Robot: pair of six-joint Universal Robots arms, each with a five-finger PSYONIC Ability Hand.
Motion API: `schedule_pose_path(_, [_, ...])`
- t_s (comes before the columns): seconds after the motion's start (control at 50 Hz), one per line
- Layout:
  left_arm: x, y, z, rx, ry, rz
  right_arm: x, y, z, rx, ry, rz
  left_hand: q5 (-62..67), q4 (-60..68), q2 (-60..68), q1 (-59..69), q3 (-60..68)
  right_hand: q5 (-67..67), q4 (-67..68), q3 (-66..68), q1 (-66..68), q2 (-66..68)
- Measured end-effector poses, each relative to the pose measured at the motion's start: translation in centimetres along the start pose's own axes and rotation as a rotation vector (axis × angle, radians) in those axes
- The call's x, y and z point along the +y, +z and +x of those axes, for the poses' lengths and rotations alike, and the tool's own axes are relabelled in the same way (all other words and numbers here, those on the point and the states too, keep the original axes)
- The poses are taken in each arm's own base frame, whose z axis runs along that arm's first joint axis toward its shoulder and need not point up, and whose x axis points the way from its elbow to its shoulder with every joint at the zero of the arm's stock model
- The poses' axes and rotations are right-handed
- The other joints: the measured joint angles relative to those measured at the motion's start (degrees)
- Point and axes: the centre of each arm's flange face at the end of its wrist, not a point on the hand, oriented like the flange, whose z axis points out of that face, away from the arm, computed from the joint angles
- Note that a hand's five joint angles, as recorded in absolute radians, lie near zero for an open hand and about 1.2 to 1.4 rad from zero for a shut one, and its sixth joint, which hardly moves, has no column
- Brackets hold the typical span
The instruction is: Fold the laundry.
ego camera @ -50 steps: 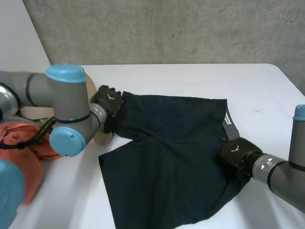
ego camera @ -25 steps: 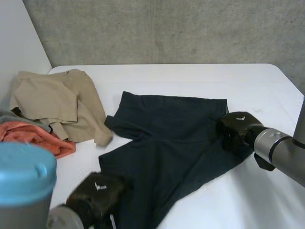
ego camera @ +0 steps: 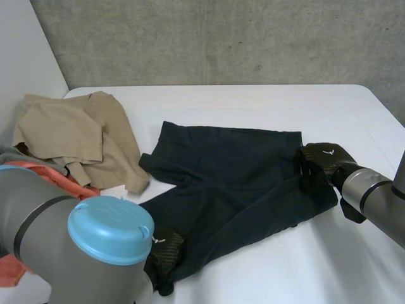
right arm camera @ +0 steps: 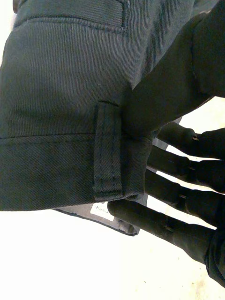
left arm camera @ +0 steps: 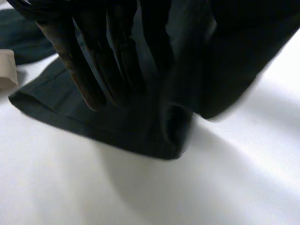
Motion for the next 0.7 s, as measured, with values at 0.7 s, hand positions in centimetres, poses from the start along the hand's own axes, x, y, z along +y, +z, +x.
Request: schedule_pose_path(0.7, [-5.5, 0.8, -3.2, -0.02, 0.176, -0.022, -0.3, -5.9, -0.3, -0.103, -0.531, -0.195, 11.8, 12.2, 12.06, 7.06, 11.96, 0.01, 0.0, 0.0, 0.0, 0.0])
